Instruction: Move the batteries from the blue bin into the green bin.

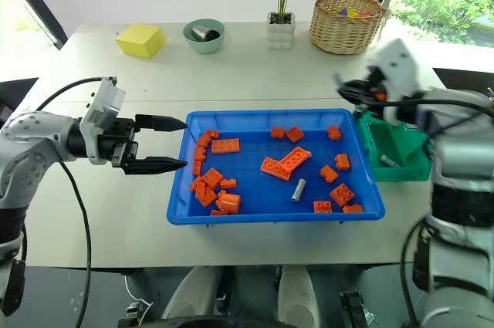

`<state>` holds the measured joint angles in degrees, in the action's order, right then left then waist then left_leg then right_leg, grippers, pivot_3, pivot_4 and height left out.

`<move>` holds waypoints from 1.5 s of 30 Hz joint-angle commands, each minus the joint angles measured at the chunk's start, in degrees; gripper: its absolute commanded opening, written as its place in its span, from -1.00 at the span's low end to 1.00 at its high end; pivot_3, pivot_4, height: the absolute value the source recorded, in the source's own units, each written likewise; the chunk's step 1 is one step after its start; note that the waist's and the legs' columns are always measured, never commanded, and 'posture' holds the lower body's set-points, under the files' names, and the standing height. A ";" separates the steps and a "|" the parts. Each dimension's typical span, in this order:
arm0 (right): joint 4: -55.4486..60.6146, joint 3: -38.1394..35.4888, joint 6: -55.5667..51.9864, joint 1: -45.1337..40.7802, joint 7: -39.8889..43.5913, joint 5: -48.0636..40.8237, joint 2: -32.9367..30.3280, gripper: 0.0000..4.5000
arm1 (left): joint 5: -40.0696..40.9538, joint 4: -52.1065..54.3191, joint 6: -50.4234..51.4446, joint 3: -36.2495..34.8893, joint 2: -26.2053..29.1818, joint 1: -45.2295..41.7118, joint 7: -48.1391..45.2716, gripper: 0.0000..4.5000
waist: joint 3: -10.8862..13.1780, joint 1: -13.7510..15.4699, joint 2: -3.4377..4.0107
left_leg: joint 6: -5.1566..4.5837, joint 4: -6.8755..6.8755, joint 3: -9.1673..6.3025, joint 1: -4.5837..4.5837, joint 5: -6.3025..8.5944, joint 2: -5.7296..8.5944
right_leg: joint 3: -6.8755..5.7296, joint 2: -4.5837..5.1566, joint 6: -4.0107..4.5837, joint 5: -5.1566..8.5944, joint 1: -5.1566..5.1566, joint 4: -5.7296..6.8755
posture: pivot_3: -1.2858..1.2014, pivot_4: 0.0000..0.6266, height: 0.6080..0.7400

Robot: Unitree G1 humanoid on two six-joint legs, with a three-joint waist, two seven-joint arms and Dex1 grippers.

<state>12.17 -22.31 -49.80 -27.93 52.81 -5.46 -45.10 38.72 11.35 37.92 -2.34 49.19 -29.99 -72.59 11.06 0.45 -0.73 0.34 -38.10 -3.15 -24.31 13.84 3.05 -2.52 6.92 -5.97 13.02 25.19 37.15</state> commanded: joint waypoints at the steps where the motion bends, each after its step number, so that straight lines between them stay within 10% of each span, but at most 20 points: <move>1: 5.76 -5.57 -3.24 4.02 -3.84 -1.68 -1.37 -0.93 | -0.96 -1.80 -1.77 1.01 -0.61 -3.42 -1.41 1.00 | 0.00 -0.10 0.00 | -0.01 0.00 0.00 0.01 0.00 -0.01 | 0.00 -0.01 0.00 0.00 -0.01 -0.01 | 0.03 -0.52 0.43; 5: 8.29 -8.03 -6.66 8.19 -7.44 -3.81 -0.22 -0.93 | -1.92 -3.85 -2.54 2.61 -2.04 -5.80 -2.29 1.00 | -0.01 -0.29 0.00 | -0.03 -0.01 0.03 0.06 0.00 -0.04 | 0.01 -0.03 0.00 0.00 -0.06 -0.01 | 0.03 -0.52 0.43; 11: 11.90 -6.86 -7.47 11.66 -10.58 -6.05 -0.49 0.26 | -2.93 -5.30 -3.10 3.64 -3.38 -7.21 -3.09 1.00 | 0.00 -0.05 0.00 | -0.04 -0.02 0.01 0.04 0.00 -0.04 | 0.00 -0.03 -0.01 0.00 -0.07 -0.02 | 0.03 -0.52 0.43; 25: 26.96 -2.73 -23.94 11.77 -4.74 -29.77 -3.79 0.26 | -3.04 -3.87 -2.58 3.09 -2.67 -5.88 -3.84 1.00 | -0.01 0.18 -0.02 | -0.12 -0.06 -0.04 0.03 0.05 -0.09 | -0.04 -0.06 -0.01 0.01 -0.17 -0.15 | 0.03 -0.52 0.43; 40: 4.87 28.26 24.33 0.96 15.25 -10.21 -15.56 0.26 | -2.34 -2.64 -1.87 2.13 -2.87 -5.46 -2.17 1.00 | 0.02 -0.32 -0.03 | -0.13 -0.08 -0.01 0.08 0.06 -0.09 | -0.07 -0.07 -0.02 0.02 -0.21 -0.21 | 0.03 -0.52 0.43; 45: -12.28 40.59 34.85 -16.29 28.23 -2.95 -9.84 0.99 | -1.58 -0.98 -1.32 1.14 -3.23 -4.29 -0.42 1.00 | 0.04 -1.39 -0.06 | -0.13 -0.06 -0.02 0.14 0.06 -0.11 | -0.07 -0.09 -0.02 0.02 -0.25 -0.23 | 0.03 -0.52 0.43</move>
<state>4.44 15.29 -19.97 -41.06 76.99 -11.31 -56.32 35.80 8.22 36.21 0.79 45.54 -34.32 -73.65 11.10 -0.93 -0.79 0.21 -38.13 -3.20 -24.16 13.90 2.94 -2.59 6.83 -6.00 13.04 24.94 36.93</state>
